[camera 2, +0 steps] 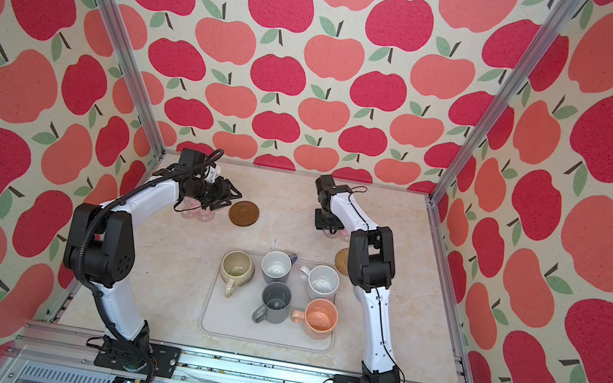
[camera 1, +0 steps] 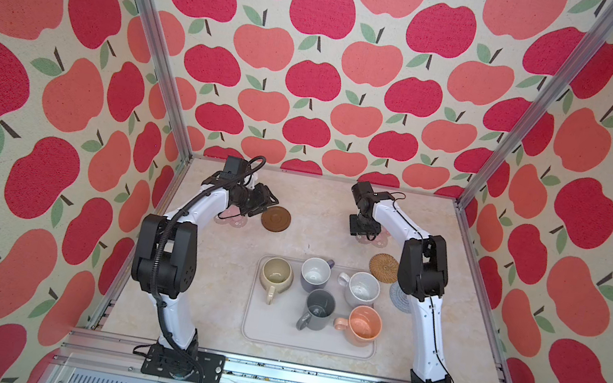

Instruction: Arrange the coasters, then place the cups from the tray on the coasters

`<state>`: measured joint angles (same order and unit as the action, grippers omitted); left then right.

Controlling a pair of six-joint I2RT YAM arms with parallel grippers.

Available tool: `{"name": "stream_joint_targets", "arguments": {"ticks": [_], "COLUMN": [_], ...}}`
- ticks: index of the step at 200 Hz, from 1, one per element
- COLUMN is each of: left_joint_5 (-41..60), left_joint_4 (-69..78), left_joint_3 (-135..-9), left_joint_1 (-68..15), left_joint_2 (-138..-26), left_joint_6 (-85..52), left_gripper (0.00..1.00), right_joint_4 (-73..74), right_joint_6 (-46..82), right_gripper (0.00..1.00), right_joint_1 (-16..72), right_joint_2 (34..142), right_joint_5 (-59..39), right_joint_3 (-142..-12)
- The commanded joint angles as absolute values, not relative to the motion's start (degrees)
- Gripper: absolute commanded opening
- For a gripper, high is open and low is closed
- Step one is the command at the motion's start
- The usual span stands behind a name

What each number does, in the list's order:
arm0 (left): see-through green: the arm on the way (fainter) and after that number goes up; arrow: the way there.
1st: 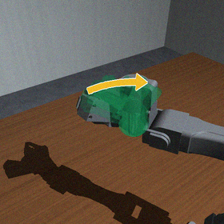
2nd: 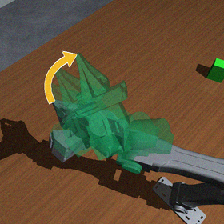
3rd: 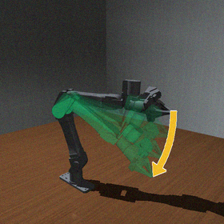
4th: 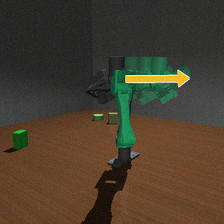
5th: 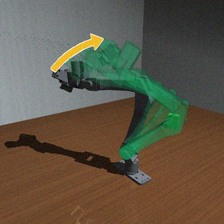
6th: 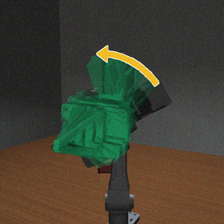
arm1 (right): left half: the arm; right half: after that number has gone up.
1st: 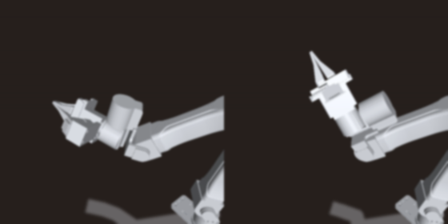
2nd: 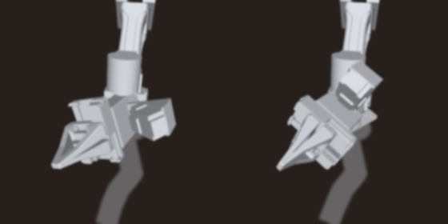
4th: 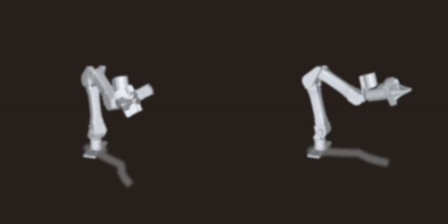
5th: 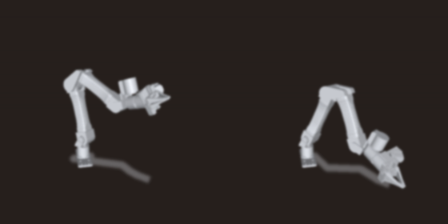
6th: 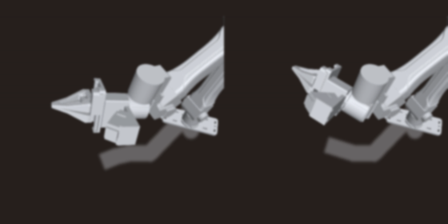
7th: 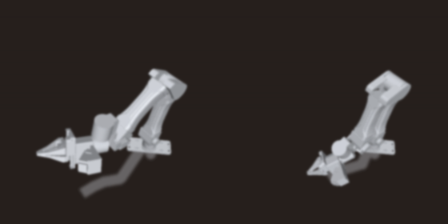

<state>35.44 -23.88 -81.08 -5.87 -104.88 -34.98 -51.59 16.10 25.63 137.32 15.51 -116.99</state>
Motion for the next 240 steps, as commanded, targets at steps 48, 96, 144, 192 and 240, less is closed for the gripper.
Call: {"name": "stream_joint_targets", "arguments": {"ticks": [48,96,144,192,240], "left_joint_5": [35.87,35.51,35.66,35.78,37.24], "left_joint_4": [-24.07,-24.81,-24.27,-16.56,-7.73], "left_joint_3": [-82.06,-85.91,-96.42,-102.66,-108.16], "left_joint_1": [-6.17,-9.97,-18.04,-23.97,-27.06], "left_joint_2": [-105.47,-109.84,-120.20,-128.68,-136.06], "left_joint_6": [-34.69,-34.86,-36.73,-41.23,-44.74], "left_gripper": [0.54,0.54,0.54,0.53,0.53], "right_joint_4": [-48.83,-44.53,-40.92,-36.93,-31.01], "right_joint_6": [18.37,15.87,12.22,10.50,10.02], "right_gripper": [0.53,0.53,0.55,0.55,0.56], "right_joint_1": [21.47,21.48,18.71,10.85,5.00], "right_joint_2": [133.31,126.53,120.32,119.24,121.49], "right_joint_5": [13.71,11.27,10.02,4.47,-4.21], "right_joint_3": [-106.06,-100.54,-97.98,-96.19,-95.42]}}
